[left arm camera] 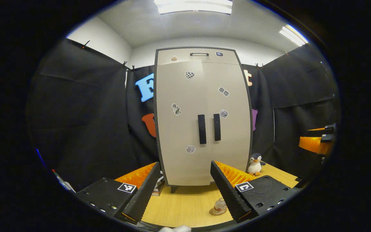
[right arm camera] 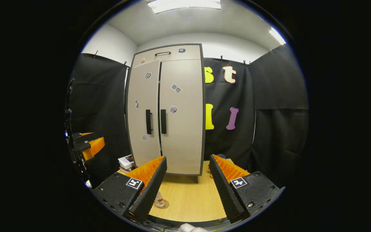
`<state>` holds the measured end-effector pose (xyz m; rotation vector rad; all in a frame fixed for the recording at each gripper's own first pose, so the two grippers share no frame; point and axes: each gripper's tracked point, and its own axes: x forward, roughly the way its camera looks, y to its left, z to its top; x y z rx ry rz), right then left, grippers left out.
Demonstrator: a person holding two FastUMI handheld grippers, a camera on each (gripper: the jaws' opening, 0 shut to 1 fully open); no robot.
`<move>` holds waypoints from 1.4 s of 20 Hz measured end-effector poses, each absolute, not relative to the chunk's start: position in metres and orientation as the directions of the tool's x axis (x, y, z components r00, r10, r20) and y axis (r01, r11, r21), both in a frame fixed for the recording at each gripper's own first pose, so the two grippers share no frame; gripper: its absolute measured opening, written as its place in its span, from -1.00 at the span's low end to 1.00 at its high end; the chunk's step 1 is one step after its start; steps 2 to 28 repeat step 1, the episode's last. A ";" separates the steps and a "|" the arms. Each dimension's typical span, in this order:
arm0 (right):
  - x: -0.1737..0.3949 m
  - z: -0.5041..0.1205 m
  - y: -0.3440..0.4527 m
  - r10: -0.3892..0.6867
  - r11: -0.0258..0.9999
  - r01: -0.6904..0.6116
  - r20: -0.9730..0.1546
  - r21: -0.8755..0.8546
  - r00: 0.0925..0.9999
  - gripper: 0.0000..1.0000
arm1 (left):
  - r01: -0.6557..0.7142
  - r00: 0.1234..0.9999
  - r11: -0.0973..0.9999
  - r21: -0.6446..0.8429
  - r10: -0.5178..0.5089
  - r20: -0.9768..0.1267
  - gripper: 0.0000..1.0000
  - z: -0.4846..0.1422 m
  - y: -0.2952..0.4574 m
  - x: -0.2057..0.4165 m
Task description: Grasp the bottle in the cabinet with the left hand and place it on the coaster, then close the right door with the right hand and the left door with the left hand.
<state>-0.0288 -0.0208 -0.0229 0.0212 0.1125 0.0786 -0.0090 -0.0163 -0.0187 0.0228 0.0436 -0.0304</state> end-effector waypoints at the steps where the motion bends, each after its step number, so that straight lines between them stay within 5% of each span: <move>1: -0.029 -0.023 -0.020 0.080 0.997 -0.078 -0.112 0.025 0.991 0.64 | 0.029 0.999 0.999 0.022 -0.028 -0.044 0.91 -0.019 -0.015 -0.010; 28: -0.029 -0.023 -0.020 0.080 0.997 -0.078 -0.112 0.025 0.991 0.64 | 0.029 0.999 0.999 0.022 -0.028 -0.044 0.91 -0.019 -0.015 -0.010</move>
